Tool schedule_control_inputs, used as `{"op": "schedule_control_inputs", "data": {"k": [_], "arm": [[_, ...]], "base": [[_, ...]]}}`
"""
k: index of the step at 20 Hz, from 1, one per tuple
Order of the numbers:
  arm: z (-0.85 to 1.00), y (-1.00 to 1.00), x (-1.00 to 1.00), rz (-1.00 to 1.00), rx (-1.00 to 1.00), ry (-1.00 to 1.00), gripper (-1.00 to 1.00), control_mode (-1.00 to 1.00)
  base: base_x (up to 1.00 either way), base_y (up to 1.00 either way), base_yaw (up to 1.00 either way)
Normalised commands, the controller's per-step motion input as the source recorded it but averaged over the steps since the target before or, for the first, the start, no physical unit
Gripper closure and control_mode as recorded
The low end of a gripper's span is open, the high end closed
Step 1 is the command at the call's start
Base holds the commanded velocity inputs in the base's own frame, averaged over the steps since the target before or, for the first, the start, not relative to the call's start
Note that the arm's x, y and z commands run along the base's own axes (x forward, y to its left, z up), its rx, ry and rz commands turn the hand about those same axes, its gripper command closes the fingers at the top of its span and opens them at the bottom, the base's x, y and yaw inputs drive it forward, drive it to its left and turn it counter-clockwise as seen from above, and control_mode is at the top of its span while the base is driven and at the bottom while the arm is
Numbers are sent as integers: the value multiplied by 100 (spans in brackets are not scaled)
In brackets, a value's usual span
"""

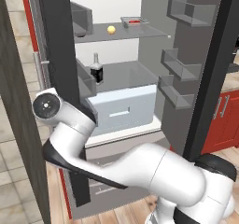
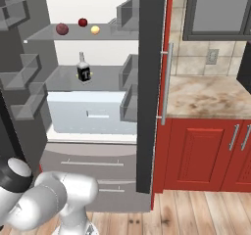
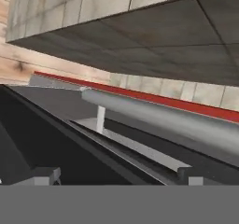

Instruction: Place the tupperware on the top shelf of the fridge. Make space for the tupperware among the existing items by rearranging them on the shelves if needed. Close the fridge door when finished.

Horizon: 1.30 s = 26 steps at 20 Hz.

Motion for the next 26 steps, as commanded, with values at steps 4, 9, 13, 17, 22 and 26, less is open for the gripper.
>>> {"op": "schedule_control_inputs", "data": {"k": [4, 9, 13, 17, 22, 26], "arm": [[0, -94, -4, -55, 0, 2, -100, -100], [0, -100, -1, -53, 0, 2, -100, -100], [1, -100, 13, -30, 0, -1, -100, -100], [3, -88, 62, -3, 7, -14, -100, -100], [0, -77, 68, 10, 10, -29, -100, -100], [0, -65, 72, 15, 9, -32, -100, -100]], "base": [[0, 0, 0], [0, 0, 0], [0, 0, 0], [0, 0, 0], [0, 0, 0], [0, 0, 0]]}}
